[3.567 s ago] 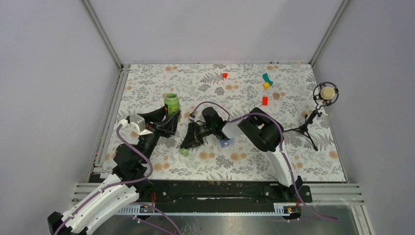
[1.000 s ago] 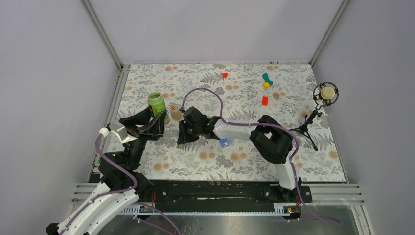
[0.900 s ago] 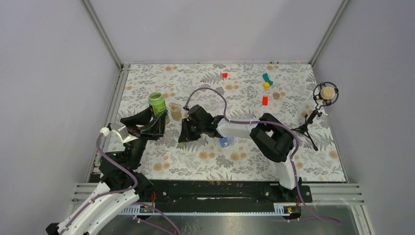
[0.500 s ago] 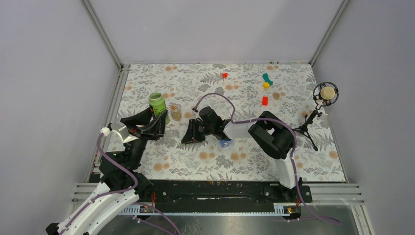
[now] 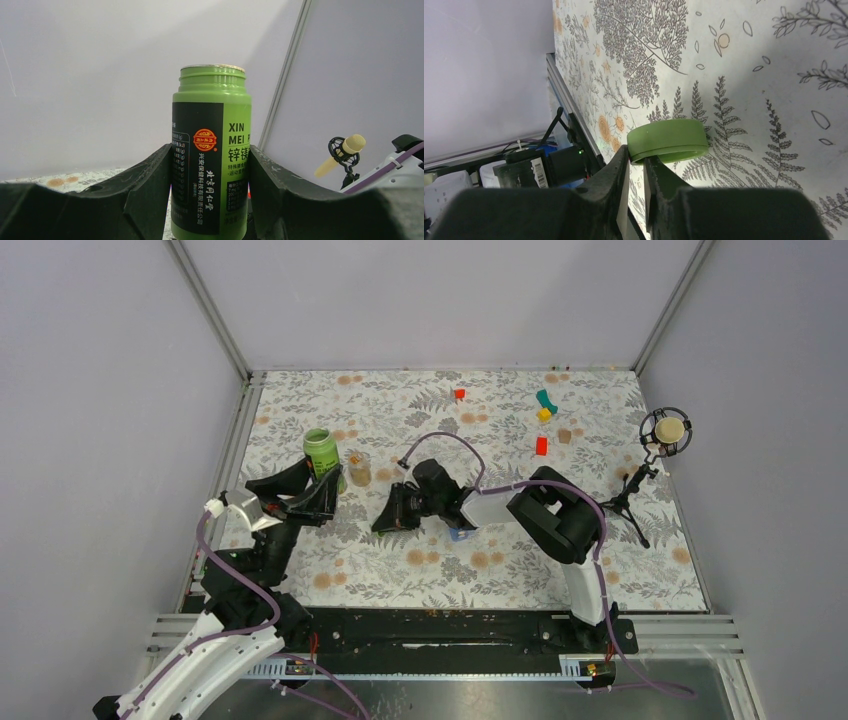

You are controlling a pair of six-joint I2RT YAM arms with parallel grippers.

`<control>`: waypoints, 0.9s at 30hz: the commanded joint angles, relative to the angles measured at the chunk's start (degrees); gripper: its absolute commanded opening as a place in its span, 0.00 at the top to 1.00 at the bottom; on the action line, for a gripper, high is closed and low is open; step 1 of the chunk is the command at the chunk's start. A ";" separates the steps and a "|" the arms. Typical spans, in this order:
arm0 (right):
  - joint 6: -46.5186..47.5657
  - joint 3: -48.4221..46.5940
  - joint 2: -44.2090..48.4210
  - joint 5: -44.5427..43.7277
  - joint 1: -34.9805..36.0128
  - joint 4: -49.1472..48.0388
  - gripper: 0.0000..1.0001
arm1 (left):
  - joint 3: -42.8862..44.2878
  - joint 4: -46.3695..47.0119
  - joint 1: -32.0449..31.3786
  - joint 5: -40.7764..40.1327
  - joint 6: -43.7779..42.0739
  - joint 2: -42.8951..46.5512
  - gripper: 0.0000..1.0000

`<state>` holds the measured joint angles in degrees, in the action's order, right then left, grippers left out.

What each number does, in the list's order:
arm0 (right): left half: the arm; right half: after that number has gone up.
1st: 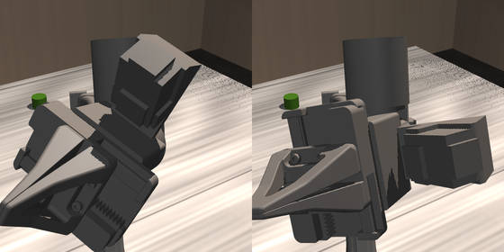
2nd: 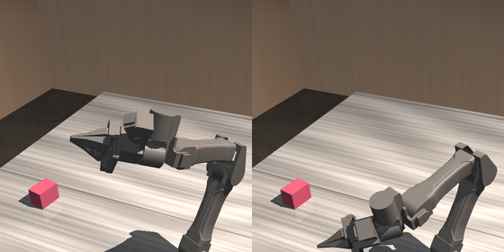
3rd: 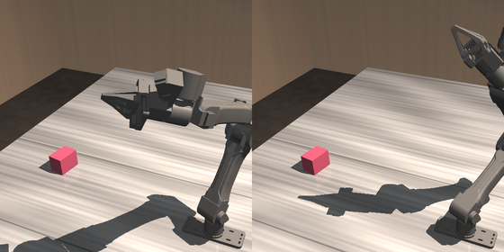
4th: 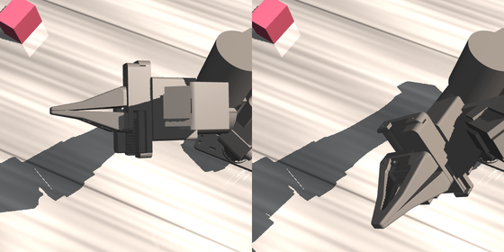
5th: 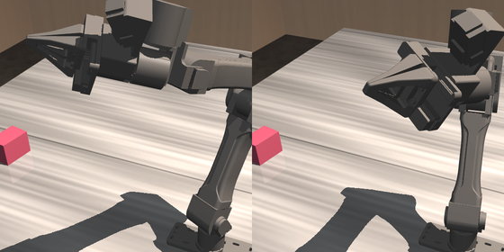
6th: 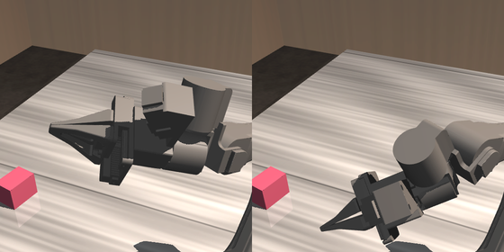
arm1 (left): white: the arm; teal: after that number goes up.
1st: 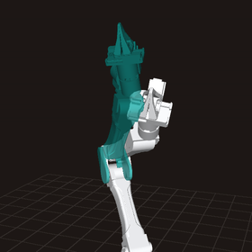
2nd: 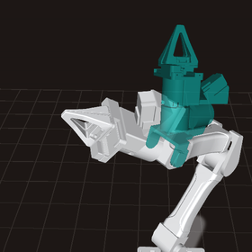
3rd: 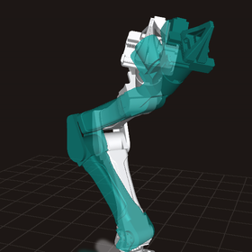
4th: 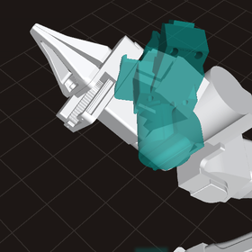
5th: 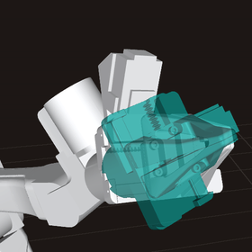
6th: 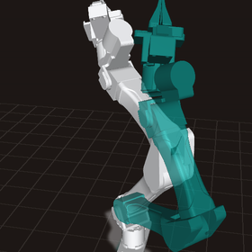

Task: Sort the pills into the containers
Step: Adjust the lid of the pill bottle at the center of the board.

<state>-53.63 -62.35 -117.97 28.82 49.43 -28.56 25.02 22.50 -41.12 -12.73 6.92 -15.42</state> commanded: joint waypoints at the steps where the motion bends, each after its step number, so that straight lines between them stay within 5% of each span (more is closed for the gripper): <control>1: 0.16 2.17 0.42 2.10 -0.55 -3.43 0.86 | 2.93 2.81 0.26 -0.69 -0.69 0.24 1.00; 7: 0.60 3.55 0.72 7.08 -0.92 -8.39 1.00 | 2.93 2.90 0.28 -0.56 -0.59 -0.01 1.00; 17: -9.60 0.12 -5.78 22.94 -0.91 -23.20 1.00 | 2.93 2.98 0.26 -0.32 -0.50 -0.33 1.00; 27: -14.36 -4.70 -12.98 27.58 -0.91 -27.18 0.92 | 3.28 2.89 0.27 -0.36 -0.59 -0.96 1.00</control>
<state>-66.17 -63.88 -129.99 52.36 48.86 -51.24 25.17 22.50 -41.12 -12.73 6.92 -15.88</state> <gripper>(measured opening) 0.175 0.522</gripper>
